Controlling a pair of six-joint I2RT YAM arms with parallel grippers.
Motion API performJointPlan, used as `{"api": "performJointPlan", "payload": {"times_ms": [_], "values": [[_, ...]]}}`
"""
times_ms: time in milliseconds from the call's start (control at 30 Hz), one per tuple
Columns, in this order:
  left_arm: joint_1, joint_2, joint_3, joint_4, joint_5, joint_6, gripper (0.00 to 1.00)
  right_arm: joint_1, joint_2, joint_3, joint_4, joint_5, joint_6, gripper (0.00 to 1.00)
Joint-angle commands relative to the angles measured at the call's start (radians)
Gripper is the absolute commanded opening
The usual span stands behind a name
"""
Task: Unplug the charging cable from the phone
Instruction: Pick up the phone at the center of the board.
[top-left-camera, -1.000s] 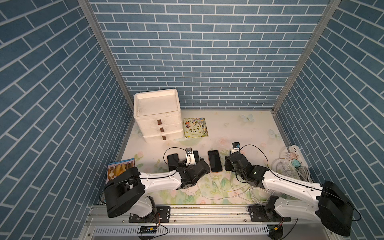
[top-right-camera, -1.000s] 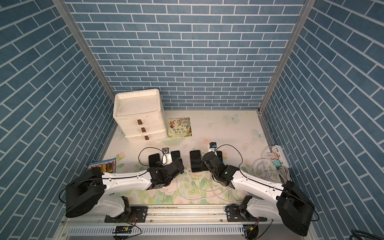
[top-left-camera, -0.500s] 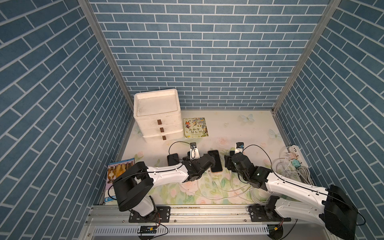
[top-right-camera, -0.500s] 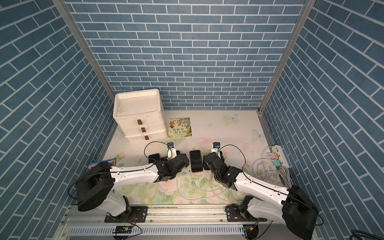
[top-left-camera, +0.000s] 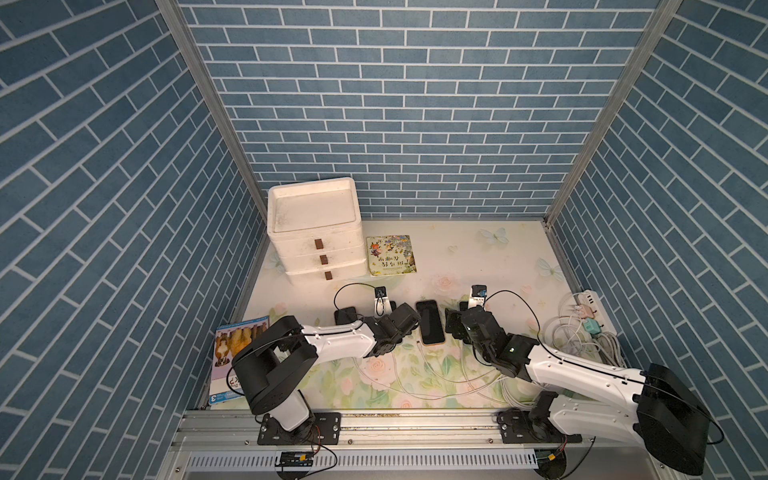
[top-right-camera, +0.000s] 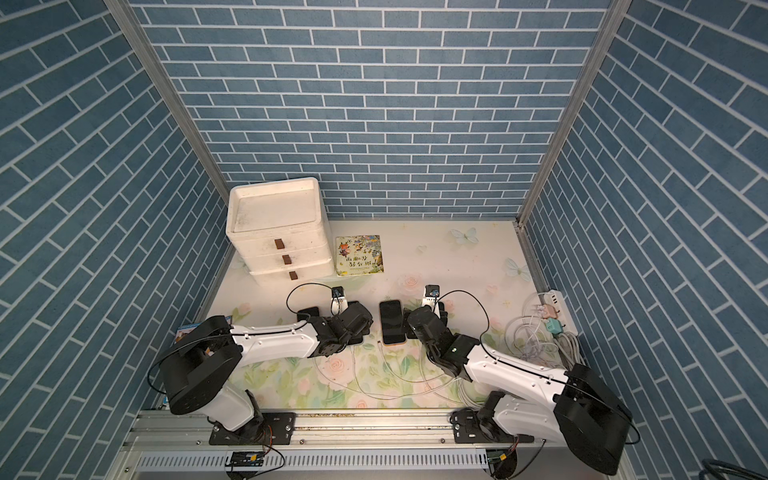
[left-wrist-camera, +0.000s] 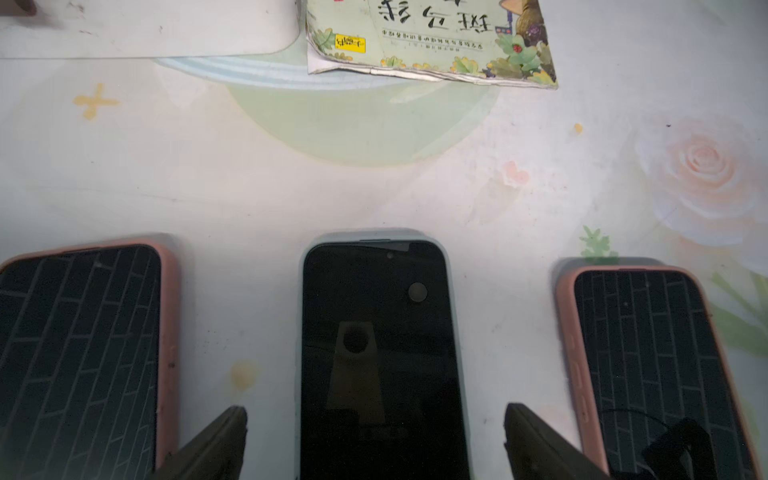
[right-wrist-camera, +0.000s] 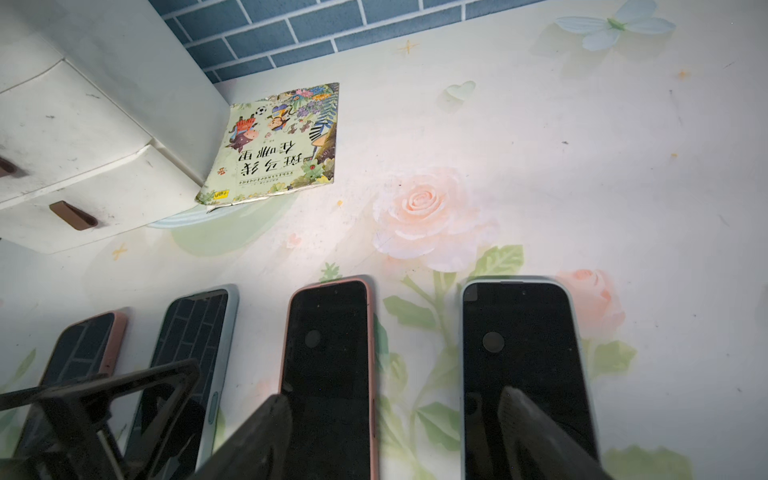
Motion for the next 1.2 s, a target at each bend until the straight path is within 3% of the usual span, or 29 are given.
{"api": "performJointPlan", "payload": {"times_ms": [0, 400, 1167], "values": [[0.033, 0.019, 0.025, -0.029, 0.072, 0.044, 1.00, -0.001, 0.042, 0.037, -0.001, -0.045, -0.007, 0.83], [0.066, 0.075, 0.099, -0.117, 0.175, 0.115, 0.99, -0.001, 0.050, 0.053, 0.001, -0.055, -0.030, 0.82], [0.043, 0.179, 0.104, -0.148, 0.198, 0.012, 0.88, -0.001, 0.029, 0.046, -0.001, -0.049, -0.030, 0.82]]}}
